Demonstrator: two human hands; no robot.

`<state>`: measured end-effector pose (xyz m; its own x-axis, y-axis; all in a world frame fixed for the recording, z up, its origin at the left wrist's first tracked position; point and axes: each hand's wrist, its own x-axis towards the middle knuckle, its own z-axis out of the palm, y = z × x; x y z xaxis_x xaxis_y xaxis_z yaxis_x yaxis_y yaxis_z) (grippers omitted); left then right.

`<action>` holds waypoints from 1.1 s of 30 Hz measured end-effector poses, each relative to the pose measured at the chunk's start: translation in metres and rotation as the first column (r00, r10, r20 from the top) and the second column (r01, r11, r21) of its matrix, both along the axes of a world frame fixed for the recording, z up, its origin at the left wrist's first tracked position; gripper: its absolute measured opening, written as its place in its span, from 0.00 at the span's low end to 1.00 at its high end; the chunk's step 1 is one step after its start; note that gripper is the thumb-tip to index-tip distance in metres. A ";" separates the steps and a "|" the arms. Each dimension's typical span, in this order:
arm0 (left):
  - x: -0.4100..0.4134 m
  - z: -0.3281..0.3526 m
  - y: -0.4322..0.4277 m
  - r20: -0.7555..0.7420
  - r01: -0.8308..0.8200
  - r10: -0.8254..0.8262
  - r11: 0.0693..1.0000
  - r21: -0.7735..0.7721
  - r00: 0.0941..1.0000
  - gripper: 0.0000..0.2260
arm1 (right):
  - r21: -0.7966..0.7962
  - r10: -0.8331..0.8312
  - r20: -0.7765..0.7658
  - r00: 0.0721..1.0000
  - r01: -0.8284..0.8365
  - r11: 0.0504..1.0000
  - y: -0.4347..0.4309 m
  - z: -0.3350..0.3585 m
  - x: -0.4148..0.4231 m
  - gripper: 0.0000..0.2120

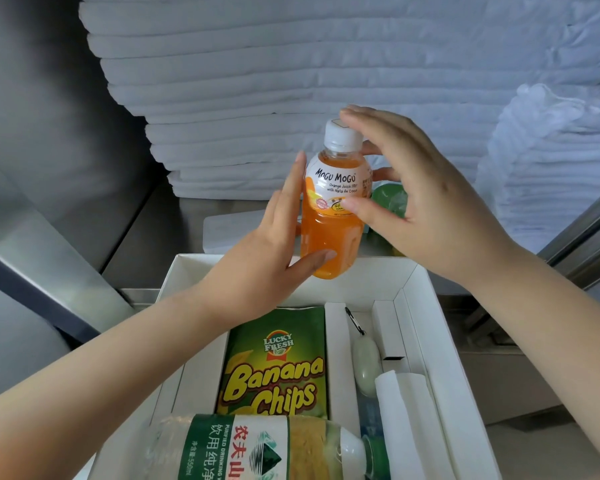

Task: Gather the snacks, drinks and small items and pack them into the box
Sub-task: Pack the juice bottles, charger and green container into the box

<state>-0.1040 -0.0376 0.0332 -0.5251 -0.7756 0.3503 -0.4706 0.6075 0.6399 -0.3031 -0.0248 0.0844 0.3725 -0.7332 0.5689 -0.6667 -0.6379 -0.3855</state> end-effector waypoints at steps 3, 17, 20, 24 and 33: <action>0.000 -0.003 -0.001 0.155 0.037 -0.007 0.981 -0.193 0.988 0.57 | 0.134 -0.006 0.070 0.998 -0.003 0.991 -0.002 -0.003 0.001 0.34; 0.003 0.007 -0.005 0.138 0.032 -0.001 0.974 -0.226 0.990 0.51 | 0.382 0.020 0.085 0.996 -0.051 0.923 -0.012 0.004 -0.009 0.49; 0.009 0.016 -0.003 0.145 0.067 -0.044 0.986 -0.153 0.988 0.55 | 0.391 0.026 0.126 0.992 -0.074 0.917 -0.014 0.010 -0.011 0.48; 0.018 0.017 0.003 0.159 0.106 -0.099 0.994 -0.037 0.982 0.58 | 0.435 0.045 0.123 0.991 -0.094 0.895 -0.015 0.009 -0.010 0.48; 0.035 -0.005 0.008 0.320 0.014 -0.023 0.999 0.030 0.947 0.59 | 0.488 0.036 0.111 0.993 -0.086 0.868 -0.016 -0.016 0.004 0.47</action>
